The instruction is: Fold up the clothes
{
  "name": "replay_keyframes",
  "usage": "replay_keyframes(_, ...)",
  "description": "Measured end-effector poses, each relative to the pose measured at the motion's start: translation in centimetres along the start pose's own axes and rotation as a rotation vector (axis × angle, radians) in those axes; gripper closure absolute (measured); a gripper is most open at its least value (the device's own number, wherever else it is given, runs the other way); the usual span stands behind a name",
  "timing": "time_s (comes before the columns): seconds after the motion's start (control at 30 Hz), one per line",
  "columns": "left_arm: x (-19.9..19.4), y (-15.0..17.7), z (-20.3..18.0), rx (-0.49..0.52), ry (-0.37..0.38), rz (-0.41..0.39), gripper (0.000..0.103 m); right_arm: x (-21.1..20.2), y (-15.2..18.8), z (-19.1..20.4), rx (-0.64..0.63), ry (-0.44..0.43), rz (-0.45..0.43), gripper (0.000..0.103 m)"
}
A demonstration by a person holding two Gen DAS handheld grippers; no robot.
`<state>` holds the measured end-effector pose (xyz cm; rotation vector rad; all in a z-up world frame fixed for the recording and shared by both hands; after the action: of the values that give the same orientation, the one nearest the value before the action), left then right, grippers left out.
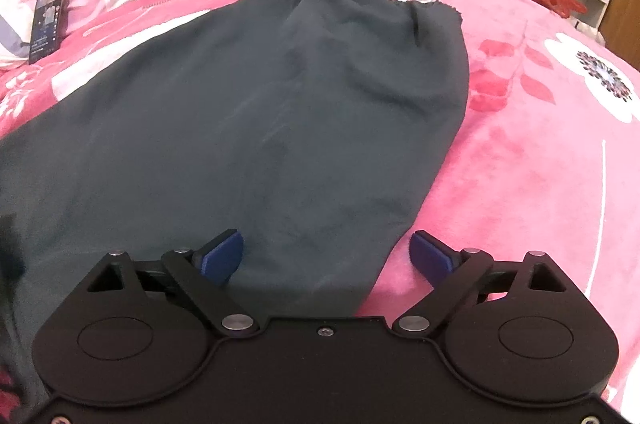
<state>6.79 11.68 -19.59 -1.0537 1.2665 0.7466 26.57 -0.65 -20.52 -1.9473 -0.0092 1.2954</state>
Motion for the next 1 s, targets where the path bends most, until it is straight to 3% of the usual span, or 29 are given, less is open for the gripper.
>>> replay_keyframes(0.07,-0.2,1.4,-0.2,-0.02,0.013,0.106,0.014,-0.1,0.0,0.1,-0.004,0.003,0.002,0.01)
replay_keyframes(0.13,-1.6,1.6,0.6,-0.123,0.059,0.096,0.021,-0.1,0.0,0.2,-0.005,0.007,0.002,0.01)
replay_keyframes(0.2,-3.2,0.6,1.5,-0.21,0.081,0.017,0.02,-0.2,0.1,0.2,-0.001,0.008,0.003,0.01)
replay_keyframes(0.3,-5.4,-2.7,2.9,-0.302,0.103,-0.17,0.019,-0.2,0.1,0.2,0.001,0.009,0.001,0.009)
replay_keyframes(0.37,-4.6,-5.5,3.6,-0.303,0.067,-0.269,0.018,-0.1,0.2,0.1,0.0,0.009,-0.008,0.009)
replay_keyframes(0.43,-2.7,-7.3,3.6,-0.282,0.051,-0.296,0.018,-0.1,0.3,0.1,0.002,0.009,-0.013,0.007)
replay_keyframes(0.57,3.2,-8.3,2.0,-0.174,-0.022,-0.235,0.012,0.2,0.4,0.0,0.002,0.008,-0.026,0.003)
replay_keyframes(0.63,2.7,-6.9,1.3,-0.13,-0.036,-0.274,0.004,0.3,0.4,-0.1,0.003,0.006,-0.027,0.002)
replay_keyframes(0.73,2.5,-5.0,0.4,-0.098,-0.053,-0.267,0.001,0.4,0.3,-0.1,-0.002,0.01,-0.026,0.002)
replay_keyframes(0.9,1.4,-2.5,0.3,-0.126,-0.086,-0.201,0.003,0.4,0.3,-0.1,-0.004,0.015,-0.025,0.0)
replay_keyframes(0.97,-0.5,-2.8,0.4,-0.228,-0.113,-0.202,0.007,0.3,0.3,0.0,-0.006,0.019,-0.025,0.0)
replay_keyframes(1.0,-1.3,-3.1,0.4,-0.257,-0.078,-0.227,0.007,0.3,0.3,0.0,-0.008,0.02,-0.024,0.0)
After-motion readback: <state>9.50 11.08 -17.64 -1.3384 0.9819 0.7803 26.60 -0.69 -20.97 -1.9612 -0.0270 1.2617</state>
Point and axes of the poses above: each gripper's, at about its wrist camera, not at the fingertips, and x roughly the way its jaws point, z to its left, y to its underside, the point moved 2 cm from there along x, roughly the way its jaws point, and after that the axes turned 11 degrees about -x, right-handed, at the moved point
